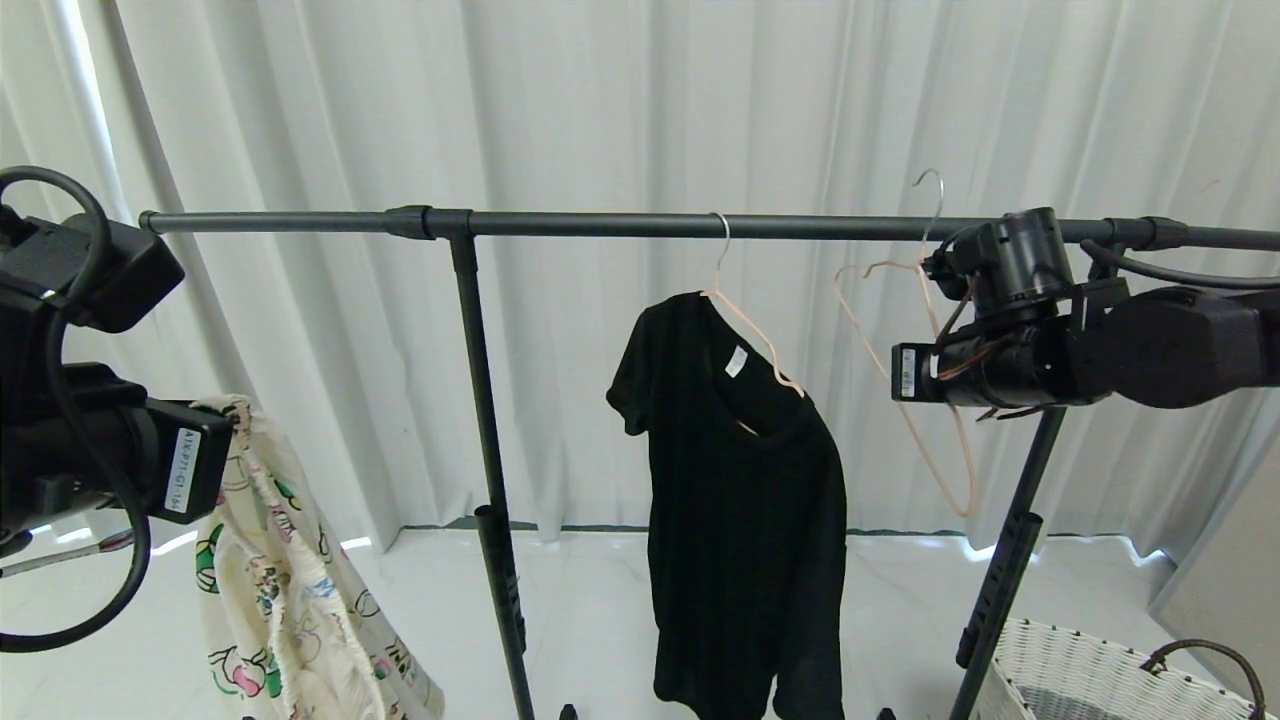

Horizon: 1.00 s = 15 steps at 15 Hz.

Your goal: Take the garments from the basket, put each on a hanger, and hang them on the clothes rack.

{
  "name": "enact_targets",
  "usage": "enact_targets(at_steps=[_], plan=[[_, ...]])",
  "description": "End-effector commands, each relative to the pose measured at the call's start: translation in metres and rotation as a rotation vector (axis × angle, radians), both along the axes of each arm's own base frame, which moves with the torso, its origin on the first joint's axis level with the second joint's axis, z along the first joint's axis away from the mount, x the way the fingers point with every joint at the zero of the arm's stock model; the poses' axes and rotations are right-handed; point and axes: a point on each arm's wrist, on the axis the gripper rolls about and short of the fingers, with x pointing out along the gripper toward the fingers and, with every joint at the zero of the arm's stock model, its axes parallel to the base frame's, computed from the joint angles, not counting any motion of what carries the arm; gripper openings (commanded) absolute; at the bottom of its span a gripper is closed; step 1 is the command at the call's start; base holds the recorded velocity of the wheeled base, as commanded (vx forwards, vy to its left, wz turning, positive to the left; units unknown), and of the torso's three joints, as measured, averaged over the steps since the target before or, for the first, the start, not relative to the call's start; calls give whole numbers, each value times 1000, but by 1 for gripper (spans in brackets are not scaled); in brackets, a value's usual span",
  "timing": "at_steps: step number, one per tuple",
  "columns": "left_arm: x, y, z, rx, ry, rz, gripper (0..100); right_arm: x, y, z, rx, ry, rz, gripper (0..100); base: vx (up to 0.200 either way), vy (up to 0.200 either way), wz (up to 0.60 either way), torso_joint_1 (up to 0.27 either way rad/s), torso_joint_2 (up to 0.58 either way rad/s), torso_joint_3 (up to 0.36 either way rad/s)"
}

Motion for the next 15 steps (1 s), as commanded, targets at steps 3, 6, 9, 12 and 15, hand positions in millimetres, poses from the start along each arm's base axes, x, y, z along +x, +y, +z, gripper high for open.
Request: enact_targets(at_steps=[3, 6, 9, 12, 15], plan=[[-5, -5, 3, 0, -16, -36, 0, -52, -20, 10, -38, -29, 52, 0, -67, 0, 0, 2, 1, 1], [-7, -10, 3, 1, -18, -67, 0, -76, -32, 15, -40, -40, 56, 0, -200, 0, 0, 6, 4, 2], [-6, -11, 2, 3, -13, -74, 0, -98, -40, 14, -80, -48, 98, 0, -200, 0, 0, -10, 2, 9], [-5, -16, 3, -3, -28, -99, 0, -122, -40, 16, -77, -58, 224, 0, 0, 0, 0, 0, 0, 0], [7, -24, 0, 3, -13, -119, 0, -146, -32, 16, -55, -64, 400, 0, 0, 0, 0, 0, 0, 0]])
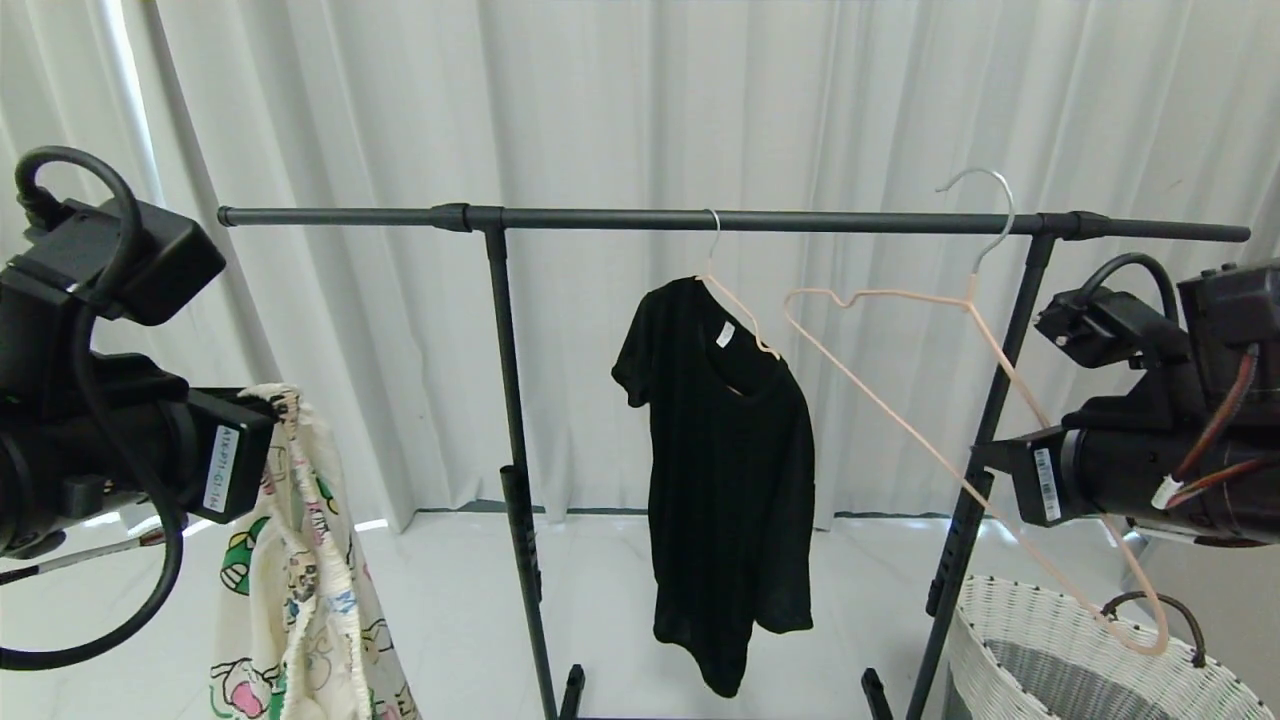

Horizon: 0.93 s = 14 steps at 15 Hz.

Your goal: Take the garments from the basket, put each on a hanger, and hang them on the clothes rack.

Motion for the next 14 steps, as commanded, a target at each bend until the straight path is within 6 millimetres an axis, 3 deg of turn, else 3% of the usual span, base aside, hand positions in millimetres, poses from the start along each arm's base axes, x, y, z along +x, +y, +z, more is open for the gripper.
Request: enact_targets(at_steps=[1, 5, 7, 10, 14], plan=[[15, -8, -6, 9, 40, -12, 0, -26, 7, 6, 49, -10, 154, 0, 0, 0, 0, 0, 0, 0], [54, -23, -4, -36, 61, 76, 0, -63, 32, 4, 129, 61, 502, 0, 0, 0, 0, 0, 0, 0], [70, -34, 2, -91, 41, 130, 0, -70, 43, 0, 142, 102, 600, 0, 0, 0, 0, 0, 0, 0], [77, -42, 5, -118, 32, 134, 0, -74, 53, -4, 142, 141, 676, 0, 0, 0, 0, 0, 0, 0], [73, -52, 7, -121, 27, 90, 0, -62, 70, -12, 149, 140, 684, 0, 0, 0, 0, 0, 0, 0]])
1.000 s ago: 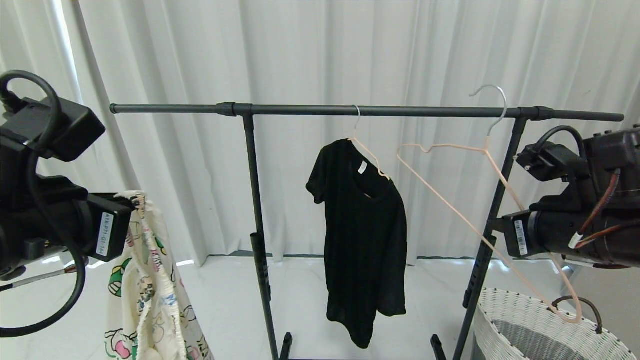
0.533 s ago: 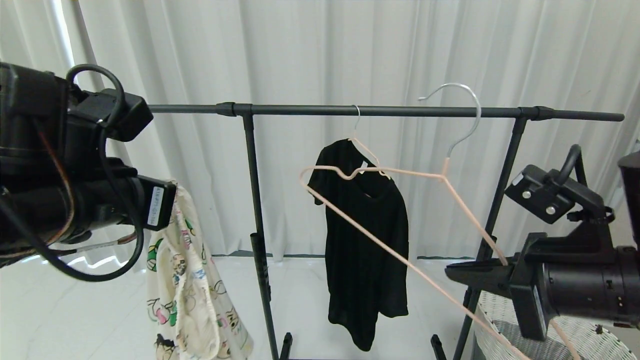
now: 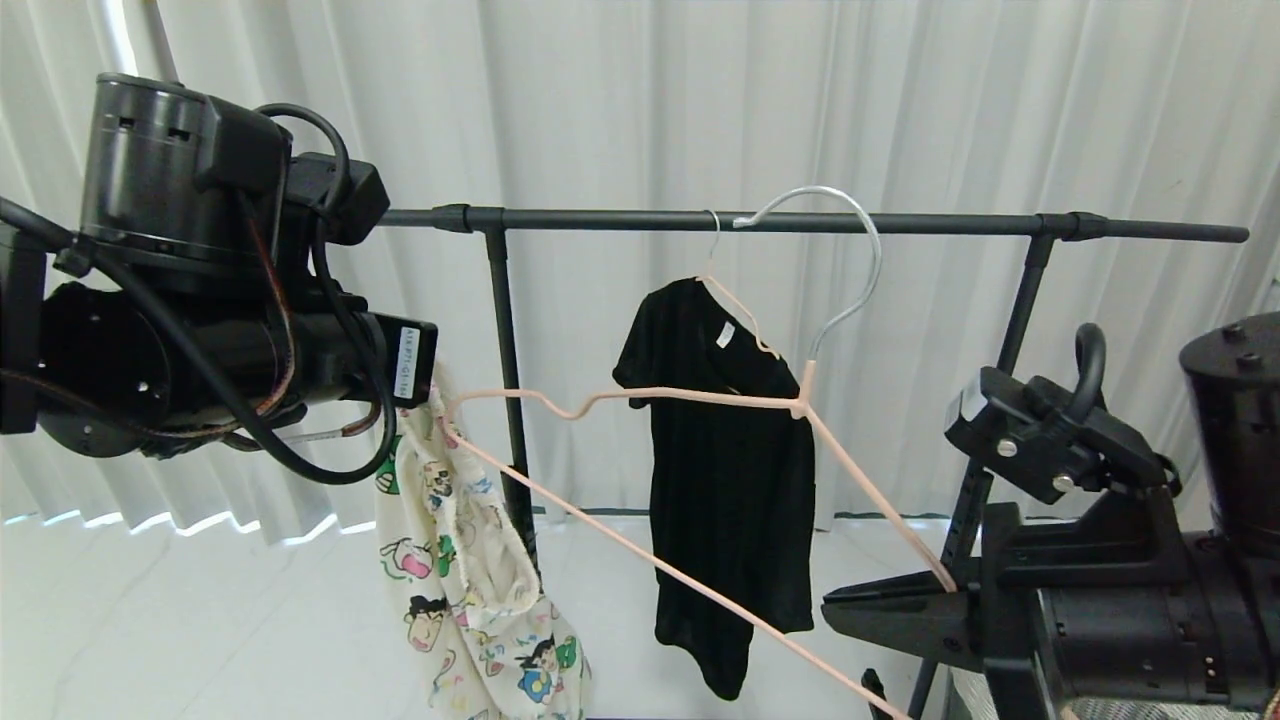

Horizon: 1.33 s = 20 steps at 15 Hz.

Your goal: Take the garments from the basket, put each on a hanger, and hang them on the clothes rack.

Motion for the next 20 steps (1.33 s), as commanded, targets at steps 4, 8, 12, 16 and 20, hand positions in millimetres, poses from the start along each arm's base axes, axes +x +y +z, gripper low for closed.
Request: enact_targets(at_steps=[4, 8, 12, 16, 20], plan=[[2, -4, -2, 1, 6, -8, 0, 12, 18, -7, -8, 9, 4, 0, 0, 0, 0, 0, 0, 0], [-1, -5, 1, -1, -3, -11, 0, 16, 21, -9, -8, 6, -9, 0, 0, 0, 0, 0, 0, 0], [-5, -11, 7, -13, -22, -39, 0, 27, 37, -11, 18, 24, -23, 0, 0, 0, 0, 0, 0, 0], [-13, -28, 13, -77, -41, -75, 0, 39, 55, -11, 18, 29, -40, 0, 0, 0, 0, 0, 0, 0], [-22, -41, 20, -113, -59, -116, 0, 45, 67, -17, 35, 20, -57, 0, 0, 0, 0, 0, 0, 0]])
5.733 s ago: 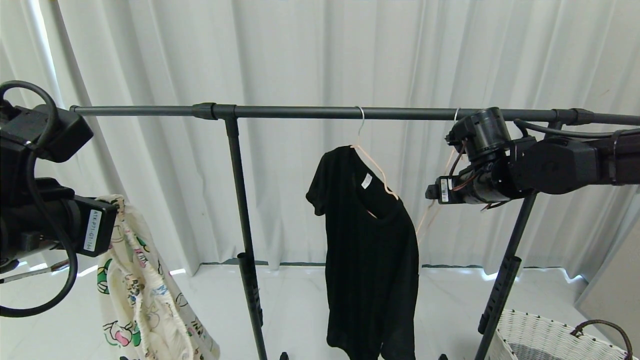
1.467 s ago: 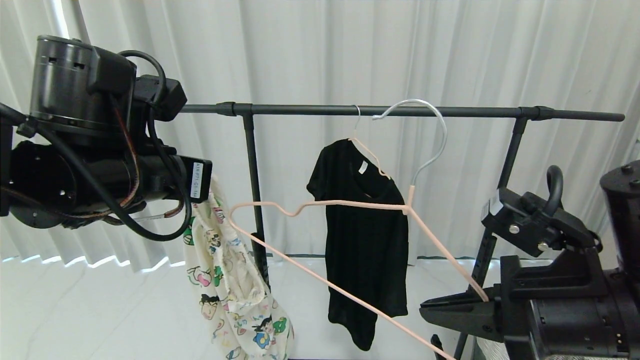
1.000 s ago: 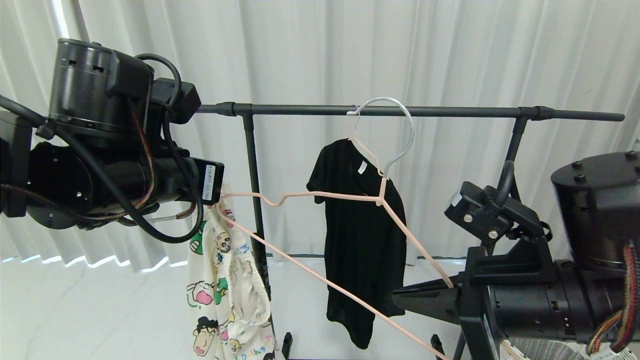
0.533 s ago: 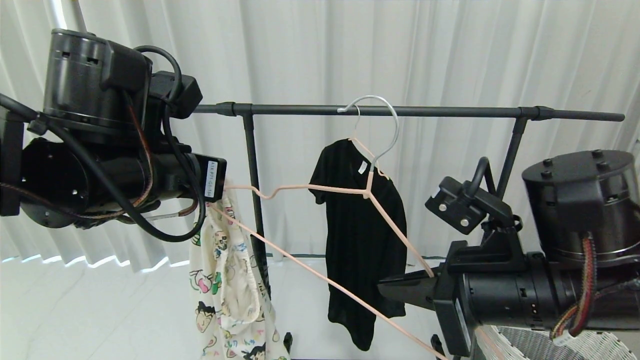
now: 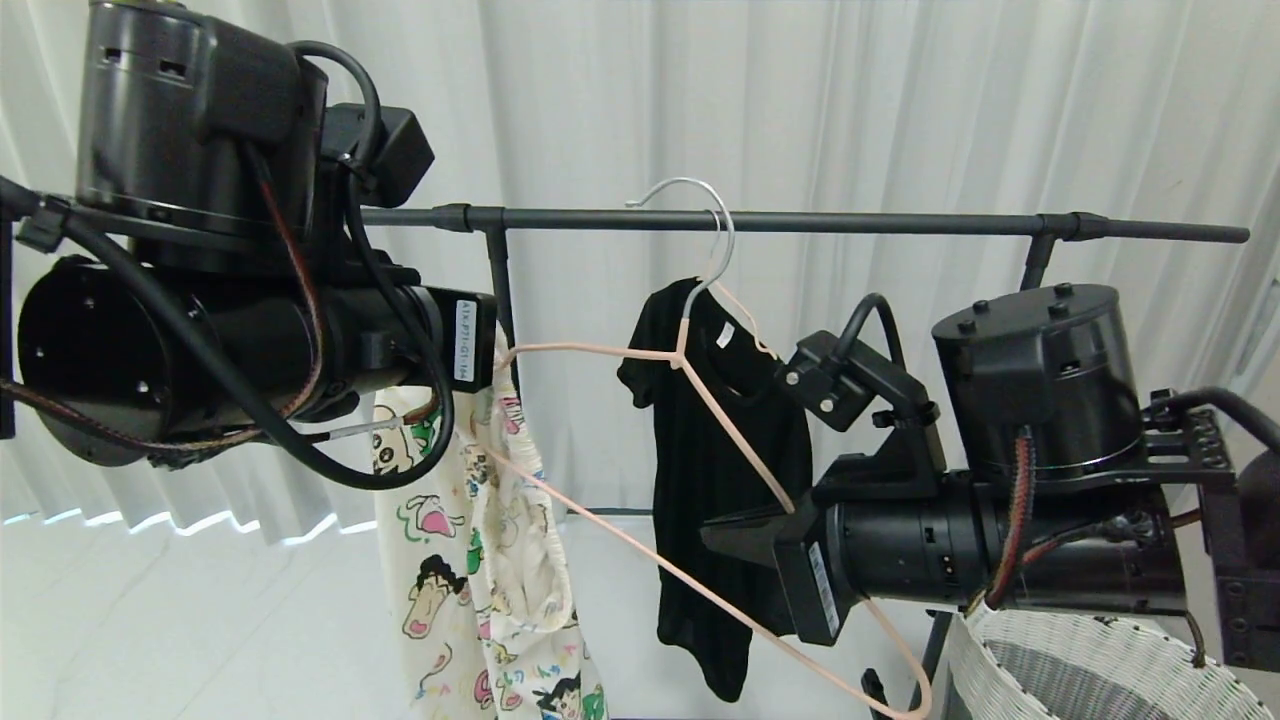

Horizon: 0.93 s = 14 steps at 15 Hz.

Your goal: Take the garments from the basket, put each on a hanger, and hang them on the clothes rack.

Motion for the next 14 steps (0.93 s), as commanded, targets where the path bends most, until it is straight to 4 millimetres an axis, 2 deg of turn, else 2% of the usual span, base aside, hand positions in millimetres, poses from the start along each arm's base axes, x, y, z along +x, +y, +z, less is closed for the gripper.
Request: enact_targets(at_steps=[1, 5, 7, 11, 14], plan=[[-8, -11, 8, -22, -21, -50, 0, -1, 11, -7, -10, 25, 15, 0, 0, 0, 0, 0, 0, 0], [-22, -31, 20, -57, -54, -142, 0, -1, 19, -12, -4, 29, 25, 0, 0, 0, 0, 0, 0, 0], [-27, -37, 20, -76, -48, -167, 0, -3, 24, -12, 2, 32, 34, 0, 0, 0, 0, 0, 0, 0], [-30, -40, 20, -85, -45, -181, 0, -2, 26, -12, -3, 24, -5, 0, 0, 0, 0, 0, 0, 0], [-38, -48, 21, -89, -43, -223, 0, -2, 37, -14, 34, 19, -2, 0, 0, 0, 0, 0, 0, 0]])
